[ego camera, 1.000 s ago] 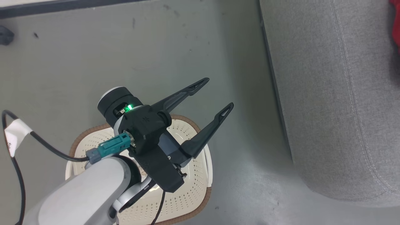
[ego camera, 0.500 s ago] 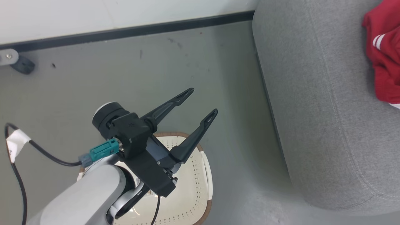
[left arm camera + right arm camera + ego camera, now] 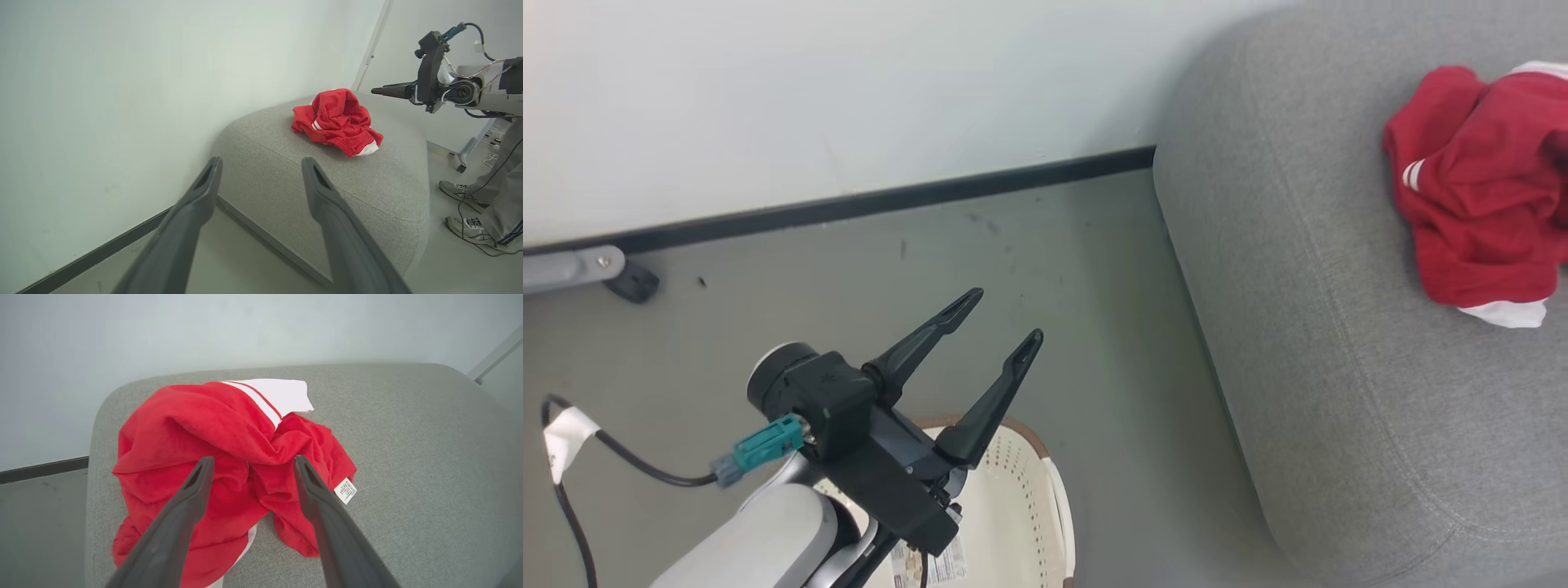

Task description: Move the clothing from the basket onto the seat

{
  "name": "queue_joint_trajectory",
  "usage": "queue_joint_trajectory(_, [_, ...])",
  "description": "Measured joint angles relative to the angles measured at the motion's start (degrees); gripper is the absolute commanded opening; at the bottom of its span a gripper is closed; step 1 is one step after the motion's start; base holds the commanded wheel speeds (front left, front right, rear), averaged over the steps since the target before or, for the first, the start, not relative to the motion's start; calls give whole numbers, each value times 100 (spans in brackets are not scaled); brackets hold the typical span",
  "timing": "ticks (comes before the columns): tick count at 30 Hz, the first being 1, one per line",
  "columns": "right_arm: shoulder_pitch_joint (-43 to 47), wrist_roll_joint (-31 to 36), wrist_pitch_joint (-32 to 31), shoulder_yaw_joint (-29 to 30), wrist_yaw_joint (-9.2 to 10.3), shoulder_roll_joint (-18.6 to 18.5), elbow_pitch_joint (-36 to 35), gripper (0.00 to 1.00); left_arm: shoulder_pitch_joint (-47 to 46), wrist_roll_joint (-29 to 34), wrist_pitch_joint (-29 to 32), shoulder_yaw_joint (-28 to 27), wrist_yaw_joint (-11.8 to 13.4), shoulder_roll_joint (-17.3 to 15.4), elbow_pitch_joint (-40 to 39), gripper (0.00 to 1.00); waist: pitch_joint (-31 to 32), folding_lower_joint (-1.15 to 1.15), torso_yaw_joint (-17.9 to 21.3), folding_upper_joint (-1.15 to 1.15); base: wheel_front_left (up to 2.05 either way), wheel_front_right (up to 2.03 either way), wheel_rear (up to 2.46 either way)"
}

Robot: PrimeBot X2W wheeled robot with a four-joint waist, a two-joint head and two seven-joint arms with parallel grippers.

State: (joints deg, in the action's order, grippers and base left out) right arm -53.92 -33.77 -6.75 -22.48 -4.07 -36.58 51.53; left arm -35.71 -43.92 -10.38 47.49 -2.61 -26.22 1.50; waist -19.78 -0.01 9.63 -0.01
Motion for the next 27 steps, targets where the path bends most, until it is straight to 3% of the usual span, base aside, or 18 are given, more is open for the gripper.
queue_joint_trajectory(7, [553, -100, 358, 46, -48, 108, -632, 100, 442, -224, -142, -120, 182, 15, 70, 100, 526, 0, -23, 0, 0, 0, 0])
queue_joint_trajectory(17, [1811, -353, 977, 205, 20, 204, -2054, 100, 1181, -289, -288, -326, 694, -46, -46, 100, 1106, 0, -309, 0, 0, 0, 0])
queue_joint_trajectory(27, [3159, -406, 1715, 420, 435, 258, -3677, 100, 1759, -291, -342, -710, 887, -98, -221, 100, 1453, 1, -772, 0, 0, 0, 0])
